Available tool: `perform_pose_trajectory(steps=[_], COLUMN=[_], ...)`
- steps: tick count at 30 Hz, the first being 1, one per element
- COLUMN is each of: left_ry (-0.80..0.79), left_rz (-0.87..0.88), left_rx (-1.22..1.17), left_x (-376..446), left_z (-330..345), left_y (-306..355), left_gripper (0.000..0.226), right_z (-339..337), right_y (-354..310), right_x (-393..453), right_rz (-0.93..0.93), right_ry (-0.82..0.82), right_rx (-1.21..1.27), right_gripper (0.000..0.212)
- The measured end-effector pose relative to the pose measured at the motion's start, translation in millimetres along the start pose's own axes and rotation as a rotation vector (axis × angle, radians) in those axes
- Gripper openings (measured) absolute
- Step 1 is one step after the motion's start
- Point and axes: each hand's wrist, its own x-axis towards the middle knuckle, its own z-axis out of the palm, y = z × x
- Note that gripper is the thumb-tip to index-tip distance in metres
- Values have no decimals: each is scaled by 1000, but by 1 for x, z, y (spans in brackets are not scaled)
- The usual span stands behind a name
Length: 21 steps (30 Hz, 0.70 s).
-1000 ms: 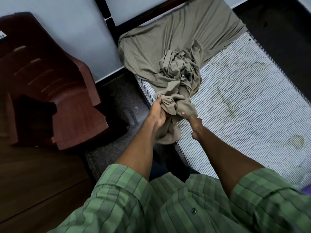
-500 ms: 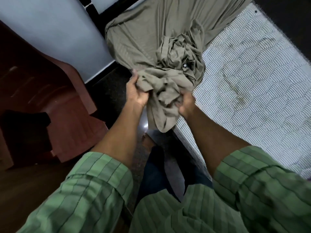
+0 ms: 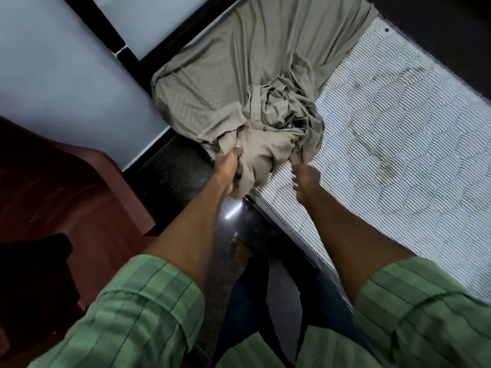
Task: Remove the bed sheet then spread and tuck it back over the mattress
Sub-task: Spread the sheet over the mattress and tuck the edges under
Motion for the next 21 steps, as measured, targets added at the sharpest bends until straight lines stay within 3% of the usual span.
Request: perform_pose_trajectory(steps=[3,7,10,11,13,14,15,17,19,21], left_ry=[-112,-305,-381,-373,-335,-297,-234,-144,-96,-54], left_rz=[-56,-150,-136,-118,-81,-67,-51,-19,-7,-56], left_rx=[-213,-318,-424,-479,-623,-673,-709,-781,-836,-828], left_x=[20,44,47,53,63,69,76,83,87,90], left_z=[13,41,52,51,47,42,35,23,15,12], left_y=[12,28,47,52,61,62,59,53,46,41], left_gripper=[25,41,33,32,29,28,26,24,33,44], right_z=[-9,24,51,58,68,72,79,96,121,140], right_y=[31,17,0,-6,-16,-26,-43,-86,-120,-141], right_x=[37,71,104,115,147,165,167,151,144,119], right_rz=[209,242,269,240,58,-89,-130,-143,-247,-288], right_ry=[-29,-294,-324,-334,-174,-93,-41,-129,-252,-420], right_rx=[-22,53,135,137,-34,-230,-169,20,224,300], right_gripper=[36,26,34,43,65,67,63,56,30,29])
